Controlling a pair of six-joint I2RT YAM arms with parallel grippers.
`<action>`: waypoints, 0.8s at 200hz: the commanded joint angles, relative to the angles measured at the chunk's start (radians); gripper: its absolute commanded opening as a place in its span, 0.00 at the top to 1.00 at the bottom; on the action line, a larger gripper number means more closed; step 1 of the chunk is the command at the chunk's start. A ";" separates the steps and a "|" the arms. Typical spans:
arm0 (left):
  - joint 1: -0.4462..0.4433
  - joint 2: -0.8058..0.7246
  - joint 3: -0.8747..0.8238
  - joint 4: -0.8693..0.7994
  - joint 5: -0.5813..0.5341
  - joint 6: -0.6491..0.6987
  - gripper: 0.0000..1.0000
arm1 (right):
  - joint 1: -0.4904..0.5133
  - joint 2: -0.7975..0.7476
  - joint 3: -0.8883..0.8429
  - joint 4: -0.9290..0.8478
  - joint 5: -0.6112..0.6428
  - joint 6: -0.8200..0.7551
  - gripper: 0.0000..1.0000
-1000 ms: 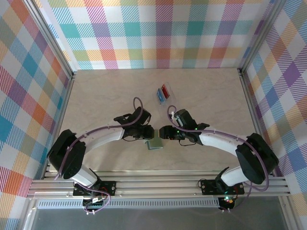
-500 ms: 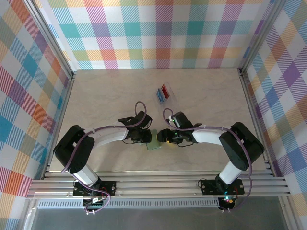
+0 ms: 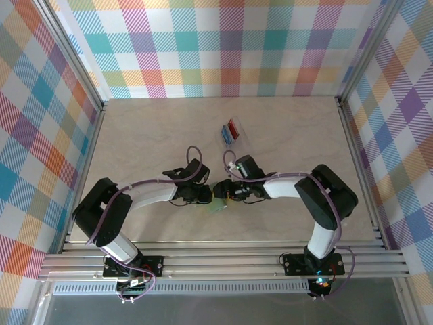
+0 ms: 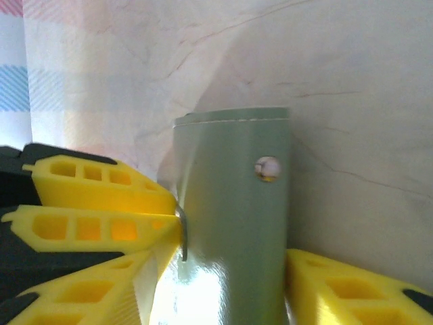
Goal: Put the credit cards into the card holder
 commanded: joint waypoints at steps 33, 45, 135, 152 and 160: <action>0.089 -0.063 -0.180 0.186 0.204 -0.032 0.73 | 0.001 -0.022 -0.029 0.126 -0.112 0.051 1.00; 0.111 -0.136 -0.218 0.213 0.205 -0.038 0.65 | -0.014 -0.107 -0.062 0.074 -0.036 0.032 1.00; 0.176 -0.521 -0.301 0.033 -0.082 -0.057 0.22 | 0.250 -0.241 0.287 -1.038 1.183 -0.025 1.00; 0.179 -0.514 -0.293 -0.011 -0.094 -0.059 0.21 | 0.309 -0.081 0.400 -1.178 1.297 0.053 1.00; 0.180 -0.510 -0.293 -0.010 -0.091 -0.058 0.21 | 0.330 -0.012 0.447 -1.206 1.309 0.064 1.00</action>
